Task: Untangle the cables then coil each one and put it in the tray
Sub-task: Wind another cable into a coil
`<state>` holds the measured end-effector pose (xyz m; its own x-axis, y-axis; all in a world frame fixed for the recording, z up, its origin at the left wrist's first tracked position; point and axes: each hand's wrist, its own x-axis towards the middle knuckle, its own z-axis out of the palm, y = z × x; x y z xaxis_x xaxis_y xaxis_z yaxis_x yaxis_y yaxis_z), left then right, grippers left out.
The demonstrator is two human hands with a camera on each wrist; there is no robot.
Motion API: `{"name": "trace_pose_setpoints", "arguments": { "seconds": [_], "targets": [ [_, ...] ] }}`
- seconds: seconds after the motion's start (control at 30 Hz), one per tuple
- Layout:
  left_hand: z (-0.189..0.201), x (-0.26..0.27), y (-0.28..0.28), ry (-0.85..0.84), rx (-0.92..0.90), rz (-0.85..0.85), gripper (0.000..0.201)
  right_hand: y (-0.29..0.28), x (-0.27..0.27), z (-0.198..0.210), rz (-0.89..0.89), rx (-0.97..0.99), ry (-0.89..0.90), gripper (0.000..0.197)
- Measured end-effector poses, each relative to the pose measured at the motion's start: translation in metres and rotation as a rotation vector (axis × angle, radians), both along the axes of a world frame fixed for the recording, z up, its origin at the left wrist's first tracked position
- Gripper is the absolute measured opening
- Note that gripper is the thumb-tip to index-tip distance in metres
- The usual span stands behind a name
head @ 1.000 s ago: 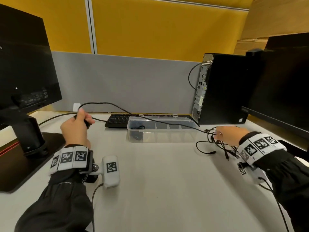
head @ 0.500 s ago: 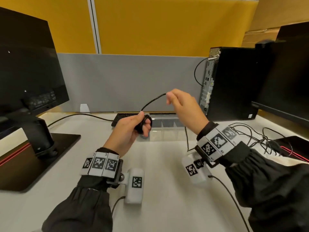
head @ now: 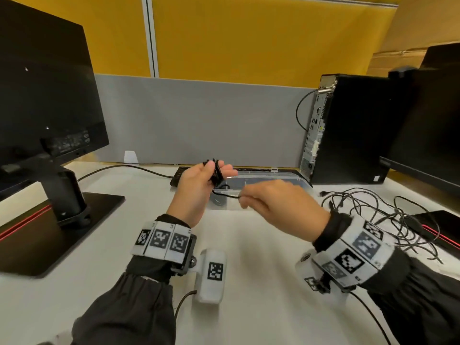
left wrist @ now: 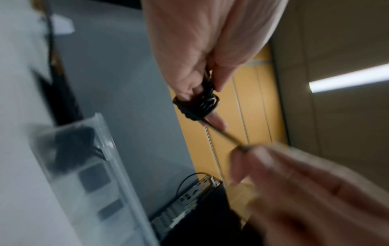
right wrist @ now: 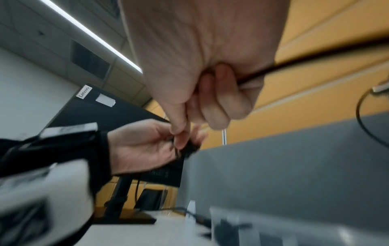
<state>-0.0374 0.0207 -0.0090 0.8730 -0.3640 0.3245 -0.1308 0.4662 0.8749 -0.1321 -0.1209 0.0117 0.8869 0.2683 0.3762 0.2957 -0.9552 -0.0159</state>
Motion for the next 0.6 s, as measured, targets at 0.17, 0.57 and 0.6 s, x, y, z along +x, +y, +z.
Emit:
{"name": "trace_pose_setpoints", "arguments": {
  "seconds": [0.17,0.57,0.6],
  "targets": [
    [0.000,-0.012,-0.006,-0.182,0.262,-0.081,0.039,0.000,0.007,0.021,-0.055,0.000,-0.287,0.031],
    [0.009,-0.026,-0.001,-0.098,0.031,-0.294,0.030,-0.029,0.048,0.006,-0.071,0.273,0.068,0.023],
    [0.010,-0.024,0.000,-0.054,-0.042,-0.258,0.031,-0.027,0.047,0.001,-0.026,0.286,0.177,0.025]
  ]
}}
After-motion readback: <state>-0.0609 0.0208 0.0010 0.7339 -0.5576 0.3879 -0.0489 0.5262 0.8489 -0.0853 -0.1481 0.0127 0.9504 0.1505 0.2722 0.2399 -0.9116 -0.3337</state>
